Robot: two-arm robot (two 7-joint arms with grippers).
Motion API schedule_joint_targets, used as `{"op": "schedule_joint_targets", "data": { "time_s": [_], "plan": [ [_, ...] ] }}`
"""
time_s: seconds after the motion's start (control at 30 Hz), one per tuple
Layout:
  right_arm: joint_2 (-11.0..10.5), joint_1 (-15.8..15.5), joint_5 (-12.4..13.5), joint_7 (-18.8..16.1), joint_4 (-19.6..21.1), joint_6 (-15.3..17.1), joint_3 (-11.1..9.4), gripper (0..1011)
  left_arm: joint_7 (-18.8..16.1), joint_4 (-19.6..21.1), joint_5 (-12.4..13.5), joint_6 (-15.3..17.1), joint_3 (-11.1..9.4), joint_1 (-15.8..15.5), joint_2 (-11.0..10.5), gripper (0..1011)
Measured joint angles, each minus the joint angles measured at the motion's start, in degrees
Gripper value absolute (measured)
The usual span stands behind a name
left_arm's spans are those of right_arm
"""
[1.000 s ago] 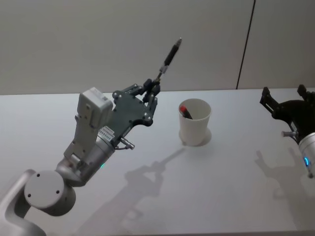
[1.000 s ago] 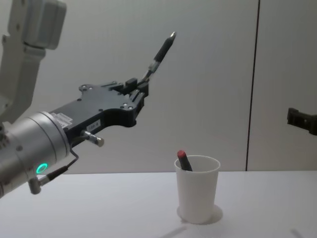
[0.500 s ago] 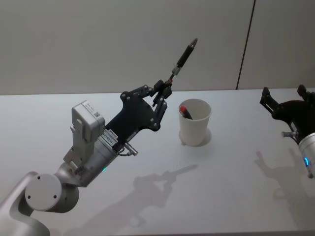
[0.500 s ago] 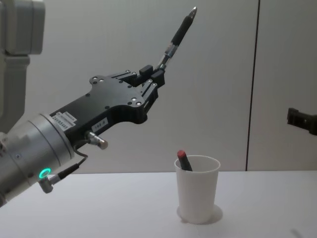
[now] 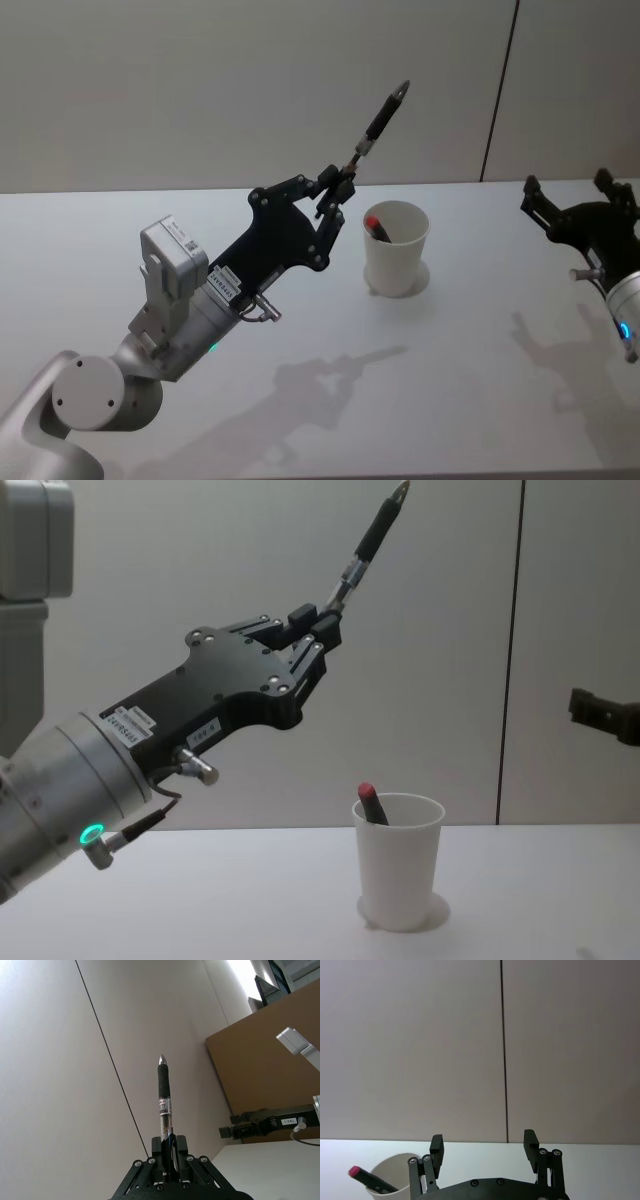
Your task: Place the pen into the pen holder.
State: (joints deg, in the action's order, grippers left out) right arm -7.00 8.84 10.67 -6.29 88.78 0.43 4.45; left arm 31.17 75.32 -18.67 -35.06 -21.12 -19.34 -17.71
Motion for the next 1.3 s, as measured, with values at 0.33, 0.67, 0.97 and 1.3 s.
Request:
{"op": "schedule_joint_targets", "data": {
  "time_s": [0.33,0.67,0.97,1.3],
  "plan": [
    [-1.1,-1.0,3.5,-7.1,1.5,-1.2,-0.4,1001,0.8,-0.4,-0.3,-0.8,-0.1,-0.1,0.1,178],
    [-2.4,-2.0,8.2,-15.6,3.3,-1.7,-0.7,1001,1.1,-0.6,-0.5,-1.2,-0.1,-0.2,0.1,177],
    [-3.3,-2.3,12.2,-22.6,4.5,-1.6,-0.7,1001,1.3,-0.6,-0.6,-1.4,-0.1,-0.2,0.1,177],
    [-4.1,-1.3,16.5,-31.2,4.8,-1.2,-0.3,1001,1.3,-0.7,-0.6,-1.5,-0.1,-0.2,0.1,177]
  ]
}}
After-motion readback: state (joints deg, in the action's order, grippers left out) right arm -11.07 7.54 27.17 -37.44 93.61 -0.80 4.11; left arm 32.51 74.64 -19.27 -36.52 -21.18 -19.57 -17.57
